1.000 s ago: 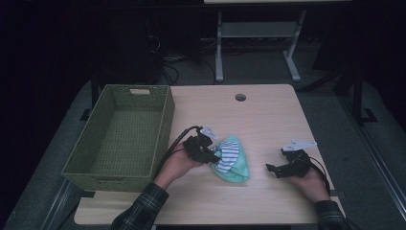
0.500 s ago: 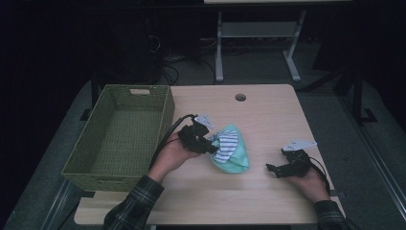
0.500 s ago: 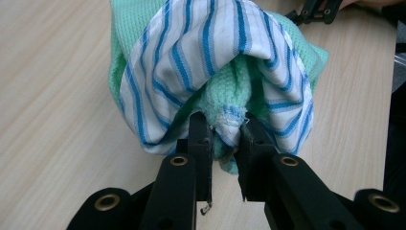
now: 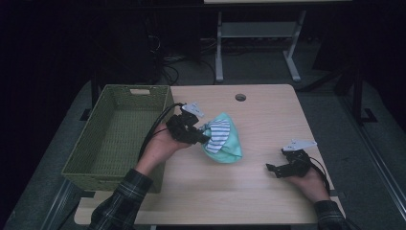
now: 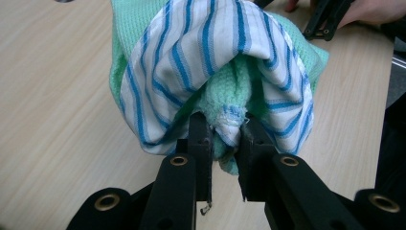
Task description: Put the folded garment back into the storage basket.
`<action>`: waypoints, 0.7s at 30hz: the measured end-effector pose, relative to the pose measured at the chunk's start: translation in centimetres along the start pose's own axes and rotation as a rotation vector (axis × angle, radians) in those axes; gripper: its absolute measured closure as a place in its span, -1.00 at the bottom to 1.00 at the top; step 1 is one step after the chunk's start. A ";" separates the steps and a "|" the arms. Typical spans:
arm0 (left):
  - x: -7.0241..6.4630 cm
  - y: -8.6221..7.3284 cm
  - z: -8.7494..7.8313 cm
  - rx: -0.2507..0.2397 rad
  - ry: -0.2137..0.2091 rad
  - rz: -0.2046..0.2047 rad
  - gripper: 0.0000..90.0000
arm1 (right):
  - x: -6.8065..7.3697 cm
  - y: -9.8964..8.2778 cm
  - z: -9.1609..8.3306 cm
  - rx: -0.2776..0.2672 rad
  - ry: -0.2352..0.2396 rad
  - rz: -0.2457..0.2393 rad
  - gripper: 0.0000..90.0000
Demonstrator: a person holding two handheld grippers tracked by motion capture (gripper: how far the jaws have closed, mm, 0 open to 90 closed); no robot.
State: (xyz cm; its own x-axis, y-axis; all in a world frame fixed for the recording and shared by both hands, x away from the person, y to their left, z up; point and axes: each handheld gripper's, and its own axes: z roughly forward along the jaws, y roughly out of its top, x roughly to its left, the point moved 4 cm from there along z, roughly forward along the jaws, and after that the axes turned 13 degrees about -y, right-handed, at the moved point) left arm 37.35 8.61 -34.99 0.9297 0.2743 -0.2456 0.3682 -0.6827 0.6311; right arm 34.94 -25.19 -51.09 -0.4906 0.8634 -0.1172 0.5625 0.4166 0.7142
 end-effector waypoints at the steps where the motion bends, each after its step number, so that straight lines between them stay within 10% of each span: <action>1: 0.1 0.0 -0.4 0.003 0.006 0.003 0.72 | 0.0 0.0 0.0 0.003 -0.001 0.005 -0.82; 21: 1.3 -2.0 -6.4 -0.033 0.106 -0.057 0.72 | 0.0 0.0 0.1 0.012 -0.005 0.004 -0.93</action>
State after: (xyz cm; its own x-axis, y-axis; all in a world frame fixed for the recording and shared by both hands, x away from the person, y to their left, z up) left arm 37.76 14.64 -31.82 0.9011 0.3828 -0.2037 0.4181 -0.6421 0.6425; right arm 35.04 -25.15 -51.18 -0.4848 0.8666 -0.1183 0.5722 0.4166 0.7064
